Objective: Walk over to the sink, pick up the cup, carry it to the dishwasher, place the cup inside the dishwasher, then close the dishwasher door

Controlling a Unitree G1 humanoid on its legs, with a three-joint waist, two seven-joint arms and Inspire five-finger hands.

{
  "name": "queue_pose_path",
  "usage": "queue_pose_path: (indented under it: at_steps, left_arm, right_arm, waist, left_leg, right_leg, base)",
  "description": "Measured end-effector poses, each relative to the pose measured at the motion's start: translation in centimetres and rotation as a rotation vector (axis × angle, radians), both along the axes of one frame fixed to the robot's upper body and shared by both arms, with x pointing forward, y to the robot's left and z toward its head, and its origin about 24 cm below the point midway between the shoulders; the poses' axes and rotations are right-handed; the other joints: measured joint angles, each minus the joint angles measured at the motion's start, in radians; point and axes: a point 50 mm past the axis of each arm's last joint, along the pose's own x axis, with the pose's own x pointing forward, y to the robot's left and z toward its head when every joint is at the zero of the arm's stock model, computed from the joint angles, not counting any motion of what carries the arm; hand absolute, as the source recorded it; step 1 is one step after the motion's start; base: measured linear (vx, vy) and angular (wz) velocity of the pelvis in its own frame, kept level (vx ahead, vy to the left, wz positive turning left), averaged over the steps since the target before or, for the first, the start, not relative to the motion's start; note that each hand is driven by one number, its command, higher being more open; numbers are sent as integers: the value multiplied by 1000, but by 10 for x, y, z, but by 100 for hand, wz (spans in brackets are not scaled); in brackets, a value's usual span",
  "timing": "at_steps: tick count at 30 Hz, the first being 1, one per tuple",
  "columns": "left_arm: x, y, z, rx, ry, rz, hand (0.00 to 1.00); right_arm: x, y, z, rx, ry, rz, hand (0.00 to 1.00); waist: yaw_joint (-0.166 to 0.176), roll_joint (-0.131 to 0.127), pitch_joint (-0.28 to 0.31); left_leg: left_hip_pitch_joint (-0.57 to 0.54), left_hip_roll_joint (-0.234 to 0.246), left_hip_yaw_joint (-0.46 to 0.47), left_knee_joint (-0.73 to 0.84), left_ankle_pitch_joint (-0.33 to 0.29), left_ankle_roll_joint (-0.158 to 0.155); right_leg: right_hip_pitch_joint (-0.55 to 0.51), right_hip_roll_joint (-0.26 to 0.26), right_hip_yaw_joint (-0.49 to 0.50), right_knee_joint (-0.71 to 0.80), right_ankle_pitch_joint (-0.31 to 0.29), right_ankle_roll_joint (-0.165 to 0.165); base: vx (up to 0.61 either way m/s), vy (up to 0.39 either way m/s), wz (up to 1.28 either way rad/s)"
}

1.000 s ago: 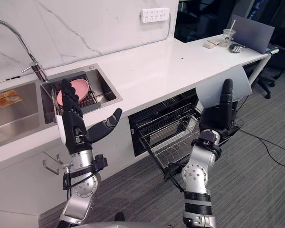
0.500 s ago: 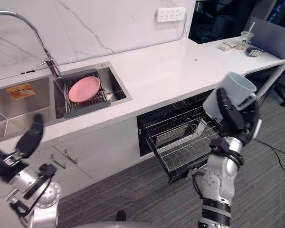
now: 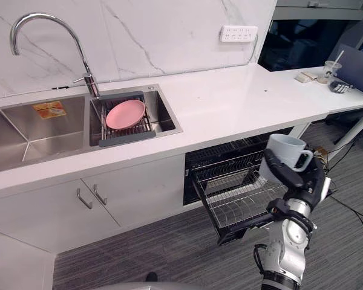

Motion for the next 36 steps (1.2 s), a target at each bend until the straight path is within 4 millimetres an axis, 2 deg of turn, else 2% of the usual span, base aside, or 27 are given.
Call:
queue_pose_path:
  at_steps: [3,6,10,16,22,27,32,35,36]
  left_arm:
    - [-18,-14,-25,-199,-40,15,100]
    - [-18,-20,-36,-316,-80,-75,100]
    - [4,-31,-49,-460,-130,-303,100]
    - [32,-41,-52,-523,-130,-549,100]
    - [38,-43,-55,-562,-89,-678,100]
    - [44,-42,-56,-589,-85,-767,100]
    - [54,-40,-54,-589,-77,-836,100]
    - [66,-43,-54,-596,-71,-896,100]
    - [76,-48,-54,-614,-80,-932,100]
  right_arm:
    - [0,0,-16,-13,125,47,0]
    - [-1,-3,-38,15,257,107,0]
    - [-2,-12,-62,31,408,168,0]
    - [3,-21,-71,19,488,204,0]
    - [11,-23,-80,-1,567,249,0]
    - [30,-25,-74,-54,594,278,0]
    - [50,-33,-64,-92,615,283,0]
    - [68,-37,-49,-122,605,288,0]
    - [77,-44,-37,-147,592,277,0]
  waist:
    - [0,-13,-7]
    - [1,-24,-10]
    - [0,-18,-4]
    - [-5,2,19]
    - [-4,20,54]
    - [2,38,89]
    - [29,44,136]
    - [43,49,179]
    - [56,60,202]
  left_leg:
    - [-4,-2,-3,0,0,0]
    - [-10,-1,-11,0,0,0]
    - [-16,-3,-15,0,2,3]
    - [-16,-6,-16,0,2,5]
    - [-24,-15,-33,0,2,7]
    - [-61,-23,-56,2,11,18]
    - [-90,-42,-87,6,17,25]
    - [-104,-53,-109,6,25,34]
    - [-122,-57,-118,7,33,36]
  right_leg:
    - [-2,-1,-1,0,1,3]
    - [-5,1,-1,0,0,3]
    - [-9,-1,-2,5,0,4]
    - [-19,-9,0,26,-12,7]
    - [-21,-16,-19,34,-21,13]
    - [-43,-19,-43,34,-21,17]
    - [-54,-25,-71,34,-19,20]
    - [-57,-31,-77,34,-18,20]
    - [-70,-34,-85,37,-16,24]
  base:
    - [15,18,2]
    - [27,8,5]
    - [30,10,1]
    - [6,3,0]
    - [13,8,7]
    - [22,12,17]
    - [48,16,21]
    - [6,47,25]
    - [-42,50,20]
